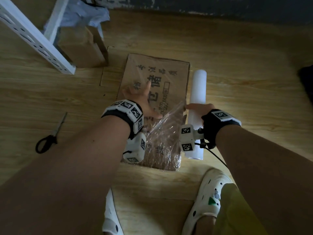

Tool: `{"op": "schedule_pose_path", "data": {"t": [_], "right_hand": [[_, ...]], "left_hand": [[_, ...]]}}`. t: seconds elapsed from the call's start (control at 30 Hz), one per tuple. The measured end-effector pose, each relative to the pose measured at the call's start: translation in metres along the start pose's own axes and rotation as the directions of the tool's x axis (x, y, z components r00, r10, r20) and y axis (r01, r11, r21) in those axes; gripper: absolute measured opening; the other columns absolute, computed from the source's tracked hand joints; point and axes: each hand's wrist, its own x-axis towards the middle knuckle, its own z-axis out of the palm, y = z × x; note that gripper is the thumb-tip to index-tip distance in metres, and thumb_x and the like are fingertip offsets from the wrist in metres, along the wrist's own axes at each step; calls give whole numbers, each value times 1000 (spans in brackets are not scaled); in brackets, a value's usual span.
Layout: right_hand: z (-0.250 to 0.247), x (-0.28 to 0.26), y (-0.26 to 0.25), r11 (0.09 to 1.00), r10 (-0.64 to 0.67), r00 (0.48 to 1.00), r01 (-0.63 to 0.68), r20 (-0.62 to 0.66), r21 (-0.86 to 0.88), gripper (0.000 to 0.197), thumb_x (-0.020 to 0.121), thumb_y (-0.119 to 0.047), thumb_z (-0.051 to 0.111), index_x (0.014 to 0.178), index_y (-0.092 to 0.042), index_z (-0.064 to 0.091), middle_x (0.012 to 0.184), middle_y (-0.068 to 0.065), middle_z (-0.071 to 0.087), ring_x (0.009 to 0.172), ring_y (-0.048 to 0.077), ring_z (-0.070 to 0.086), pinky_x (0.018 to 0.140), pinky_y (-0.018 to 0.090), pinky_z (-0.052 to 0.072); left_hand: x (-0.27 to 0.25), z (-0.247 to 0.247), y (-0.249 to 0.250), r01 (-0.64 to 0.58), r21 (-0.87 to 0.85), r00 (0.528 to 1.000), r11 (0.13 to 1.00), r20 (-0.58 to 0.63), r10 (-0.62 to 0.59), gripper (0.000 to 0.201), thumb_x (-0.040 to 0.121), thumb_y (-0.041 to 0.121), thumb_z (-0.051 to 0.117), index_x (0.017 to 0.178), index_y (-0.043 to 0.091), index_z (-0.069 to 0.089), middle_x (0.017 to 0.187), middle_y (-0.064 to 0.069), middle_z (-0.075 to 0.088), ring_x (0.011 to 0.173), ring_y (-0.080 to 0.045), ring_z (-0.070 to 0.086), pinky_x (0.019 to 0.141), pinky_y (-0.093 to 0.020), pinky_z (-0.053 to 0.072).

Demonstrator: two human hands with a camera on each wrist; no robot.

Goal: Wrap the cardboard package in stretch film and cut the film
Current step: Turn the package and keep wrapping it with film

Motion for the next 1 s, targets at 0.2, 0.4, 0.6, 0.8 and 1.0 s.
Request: {"op": "schedule_pose_path", "data": {"t": [0.2, 0.4, 0.6, 0.8, 1.0], "right_hand": [[0, 13, 7, 988, -35, 999, 33, -9, -149, 82, 77, -52, 72, 136, -2, 44, 116, 16, 57, 94, 30, 50, 84, 41, 44], [0, 25, 11, 989, -10, 1000, 8, -13, -150, 87, 73, -59, 72, 134, -4, 44, 109, 15, 58, 98, 33, 57, 97, 48, 47], [2, 50, 25, 997, 52, 994, -57, 95, 47, 100, 42, -61, 88, 119, -9, 54, 111, 14, 65, 97, 35, 63, 91, 53, 49], [5, 37, 23, 976, -34, 959, -29, 283, 216, 38, 60, -27, 86, 88, -7, 70, 81, 13, 70, 68, 28, 67, 84, 47, 56], [-3, 30, 5, 981, -66, 961, 14, 269, 193, 61, 40, -30, 84, 94, -8, 64, 81, 11, 63, 73, 29, 60, 88, 45, 50]], "left_hand": [[-2, 7, 16, 77, 187, 996, 979, 36, -85, 131, 59, 67, 74, 144, 43, -23, 149, -23, -33, 138, -50, -22, 107, -68, 19], [-8, 11, 0, -2, -77, 942, 997, -336, -24, 100, 65, 56, 77, 145, 25, 25, 148, -18, 20, 134, -41, 30, 99, -51, 40], [-8, 21, -37, 116, -466, 874, 877, -372, -313, 83, 81, 41, 69, 147, 18, 24, 144, -13, 38, 127, -33, 44, 95, -44, 44], [1, 25, -36, 127, -628, 925, 768, -205, -321, 78, 98, 28, 47, 152, 24, -10, 150, -14, 34, 118, -34, 53, 84, -38, 43], [5, 15, -45, 106, -738, 960, 666, -98, -262, 86, 97, 29, 50, 150, 23, -17, 158, -10, 16, 112, -24, 52, 91, -36, 44]]}}
